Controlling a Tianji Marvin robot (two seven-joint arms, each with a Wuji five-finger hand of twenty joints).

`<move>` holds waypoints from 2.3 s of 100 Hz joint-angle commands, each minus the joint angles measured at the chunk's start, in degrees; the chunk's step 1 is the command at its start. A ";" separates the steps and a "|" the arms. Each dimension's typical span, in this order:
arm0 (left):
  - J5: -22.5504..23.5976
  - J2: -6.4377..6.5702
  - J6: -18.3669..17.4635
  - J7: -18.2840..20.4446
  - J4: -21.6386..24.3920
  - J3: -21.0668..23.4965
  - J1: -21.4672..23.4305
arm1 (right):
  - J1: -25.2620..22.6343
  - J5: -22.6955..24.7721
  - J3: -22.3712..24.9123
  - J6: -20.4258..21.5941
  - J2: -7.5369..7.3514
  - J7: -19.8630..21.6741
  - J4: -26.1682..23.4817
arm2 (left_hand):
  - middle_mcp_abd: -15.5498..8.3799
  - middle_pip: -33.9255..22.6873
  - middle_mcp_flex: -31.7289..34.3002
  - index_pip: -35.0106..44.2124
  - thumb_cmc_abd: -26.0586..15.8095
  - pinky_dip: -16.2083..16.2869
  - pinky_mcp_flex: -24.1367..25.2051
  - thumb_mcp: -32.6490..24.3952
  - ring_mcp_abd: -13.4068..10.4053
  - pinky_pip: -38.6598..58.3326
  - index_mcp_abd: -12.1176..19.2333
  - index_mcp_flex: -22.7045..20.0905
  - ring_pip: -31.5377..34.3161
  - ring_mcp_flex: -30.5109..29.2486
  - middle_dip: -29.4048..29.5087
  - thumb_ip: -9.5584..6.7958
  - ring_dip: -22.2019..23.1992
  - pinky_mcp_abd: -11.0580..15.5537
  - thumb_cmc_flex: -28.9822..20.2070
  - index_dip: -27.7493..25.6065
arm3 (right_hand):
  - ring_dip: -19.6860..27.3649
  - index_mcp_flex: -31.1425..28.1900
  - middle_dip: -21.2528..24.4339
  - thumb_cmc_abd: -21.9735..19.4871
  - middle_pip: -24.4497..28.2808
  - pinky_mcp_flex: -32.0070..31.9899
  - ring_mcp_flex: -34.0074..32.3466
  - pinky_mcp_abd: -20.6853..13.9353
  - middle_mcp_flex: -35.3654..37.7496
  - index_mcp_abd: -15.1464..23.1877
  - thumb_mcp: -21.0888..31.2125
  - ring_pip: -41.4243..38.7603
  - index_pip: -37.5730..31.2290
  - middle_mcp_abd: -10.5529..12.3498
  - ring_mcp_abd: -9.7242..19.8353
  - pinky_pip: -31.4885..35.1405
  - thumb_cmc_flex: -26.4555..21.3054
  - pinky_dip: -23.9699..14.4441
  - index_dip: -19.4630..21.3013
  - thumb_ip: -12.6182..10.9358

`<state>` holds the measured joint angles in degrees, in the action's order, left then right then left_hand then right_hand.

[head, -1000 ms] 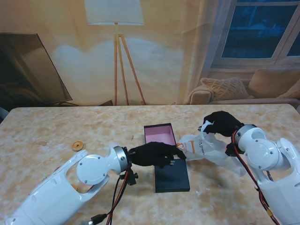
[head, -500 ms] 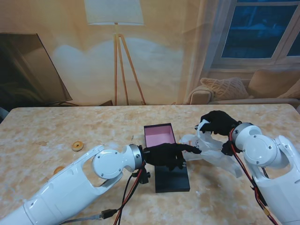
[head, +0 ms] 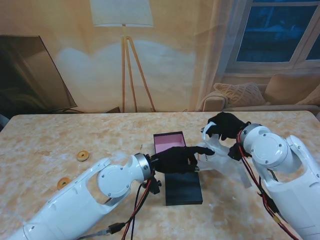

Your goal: Pack mini donuts into a plastic bag, tie the opening and put the bag into the gift box

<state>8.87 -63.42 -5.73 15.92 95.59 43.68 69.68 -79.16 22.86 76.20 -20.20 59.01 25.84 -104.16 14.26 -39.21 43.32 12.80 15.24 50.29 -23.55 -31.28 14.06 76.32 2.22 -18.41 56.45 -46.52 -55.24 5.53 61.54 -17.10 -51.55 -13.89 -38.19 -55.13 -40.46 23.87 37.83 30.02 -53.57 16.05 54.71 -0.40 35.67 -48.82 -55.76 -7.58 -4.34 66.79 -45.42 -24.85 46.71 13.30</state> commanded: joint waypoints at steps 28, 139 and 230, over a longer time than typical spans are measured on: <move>-0.02 -0.55 -0.36 -0.03 0.76 -1.08 -0.42 | 2.16 -2.35 -2.92 -3.31 0.95 0.00 0.82 | -2.69 -4.24 4.23 1.81 4.55 0.45 -4.21 -4.97 -3.32 6.59 1.27 2.98 6.74 -5.14 -2.39 2.25 1.29 2.10 1.42 0.98 | 0.63 -1.82 -0.23 -2.88 0.39 0.54 -0.72 0.98 0.71 1.35 2.55 -0.79 -0.04 -1.33 -0.02 1.32 -3.54 0.47 -1.38 -1.68; 5.00 0.25 -0.60 1.11 -1.54 -1.05 -1.64 | -1.48 -3.59 0.72 -1.78 0.87 0.04 -2.30 | 0.37 -0.56 7.08 39.16 14.91 -6.97 -9.06 -3.49 0.02 -3.36 -6.49 -29.04 -6.25 -9.26 13.12 6.97 -7.38 -2.85 4.03 -13.65 | -0.17 0.97 -1.39 -7.23 1.20 -3.18 3.04 0.45 -2.94 0.88 -2.03 -1.63 -0.08 -1.53 -0.09 0.87 -5.47 0.74 2.26 -3.65; 14.94 -0.87 11.53 -5.17 -0.89 3.19 -1.22 | -7.49 -1.91 9.82 32.67 -2.90 12.01 0.21 | -1.28 2.89 9.20 57.21 23.93 -8.90 -14.35 -15.75 -7.55 -4.83 -3.87 -16.32 -7.86 -11.72 -5.93 6.34 -1.30 0.85 -2.91 -36.53 | -0.48 8.71 -3.95 -10.37 -5.38 -3.73 4.10 -3.53 -4.80 13.29 -5.23 7.06 2.79 6.60 5.98 -7.97 -5.30 -0.64 2.57 -3.78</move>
<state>24.20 -63.85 4.74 10.15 94.68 46.92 68.99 -86.08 20.47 86.37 12.13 56.02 37.12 -104.19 12.24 -37.65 53.71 70.74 39.39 41.08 -37.70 -46.25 9.34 71.58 -1.66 -36.75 48.94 -58.53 -59.83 12.88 57.73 -17.78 -52.76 -49.13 -38.19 -48.62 -43.32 16.68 32.93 25.75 -48.81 13.81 50.89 2.56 27.51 -42.16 -54.18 -2.86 -0.41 59.44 -47.33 -24.32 50.17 11.02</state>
